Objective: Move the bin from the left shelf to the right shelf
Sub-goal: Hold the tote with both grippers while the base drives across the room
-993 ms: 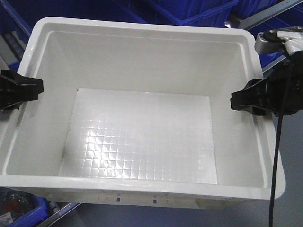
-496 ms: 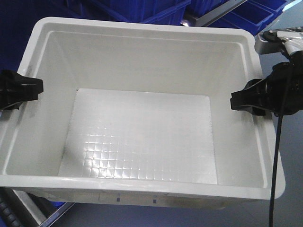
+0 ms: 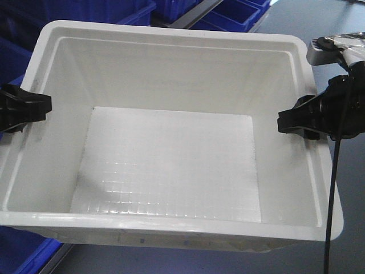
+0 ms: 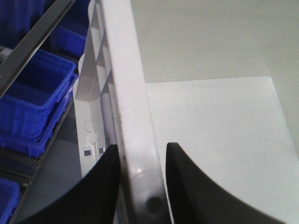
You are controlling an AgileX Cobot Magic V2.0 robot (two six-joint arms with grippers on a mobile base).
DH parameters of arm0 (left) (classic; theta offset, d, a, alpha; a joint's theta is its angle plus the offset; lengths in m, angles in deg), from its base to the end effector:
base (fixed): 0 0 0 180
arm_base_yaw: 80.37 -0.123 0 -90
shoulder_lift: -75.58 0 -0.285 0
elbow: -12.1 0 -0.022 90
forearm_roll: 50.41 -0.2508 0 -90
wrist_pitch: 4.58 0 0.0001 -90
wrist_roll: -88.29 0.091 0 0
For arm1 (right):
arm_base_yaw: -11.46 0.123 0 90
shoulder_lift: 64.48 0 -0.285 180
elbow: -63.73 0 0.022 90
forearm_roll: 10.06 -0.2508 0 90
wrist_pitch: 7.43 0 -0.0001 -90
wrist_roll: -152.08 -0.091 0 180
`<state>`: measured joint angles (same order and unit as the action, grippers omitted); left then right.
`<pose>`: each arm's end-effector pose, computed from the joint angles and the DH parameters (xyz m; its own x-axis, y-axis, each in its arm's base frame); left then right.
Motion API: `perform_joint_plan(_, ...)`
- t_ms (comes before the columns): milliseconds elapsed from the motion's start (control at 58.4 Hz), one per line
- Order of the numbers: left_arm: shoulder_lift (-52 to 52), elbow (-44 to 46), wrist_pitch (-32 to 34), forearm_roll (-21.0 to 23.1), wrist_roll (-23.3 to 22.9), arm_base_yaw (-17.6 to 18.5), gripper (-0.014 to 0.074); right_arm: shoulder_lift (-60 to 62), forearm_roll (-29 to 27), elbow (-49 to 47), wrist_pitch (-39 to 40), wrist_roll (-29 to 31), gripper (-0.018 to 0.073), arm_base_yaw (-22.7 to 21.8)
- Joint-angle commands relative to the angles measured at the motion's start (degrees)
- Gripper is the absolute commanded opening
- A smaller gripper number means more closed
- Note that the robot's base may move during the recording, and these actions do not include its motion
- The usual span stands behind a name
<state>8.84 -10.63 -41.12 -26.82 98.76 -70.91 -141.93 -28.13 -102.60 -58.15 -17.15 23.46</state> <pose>0.2051 -0.0562 0.3601 -0.5948 -0.0526 -0.8021 0.2668 0.9284 -0.2587 0.2356 0.0724 0.3501 -0.7593 -0.1458 -0.6343 -0.3396 0.9201 0.1950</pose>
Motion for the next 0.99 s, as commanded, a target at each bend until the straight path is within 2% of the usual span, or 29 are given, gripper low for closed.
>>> perform_joint_plan(0, 1.78, 2.16, 4.8, 6.33, 1.04, 0.86, -0.0006, 2.23, -6.27, -2.34, 6.1, 2.52, -0.0004, 0.53)
perform_joint_plan(975, 1.78, 2.16, 4.8, 6.33, 1.04, 0.86, -0.0006, 2.23, -6.32, -2.34, 6.1, 2.52, -0.0004, 0.53)
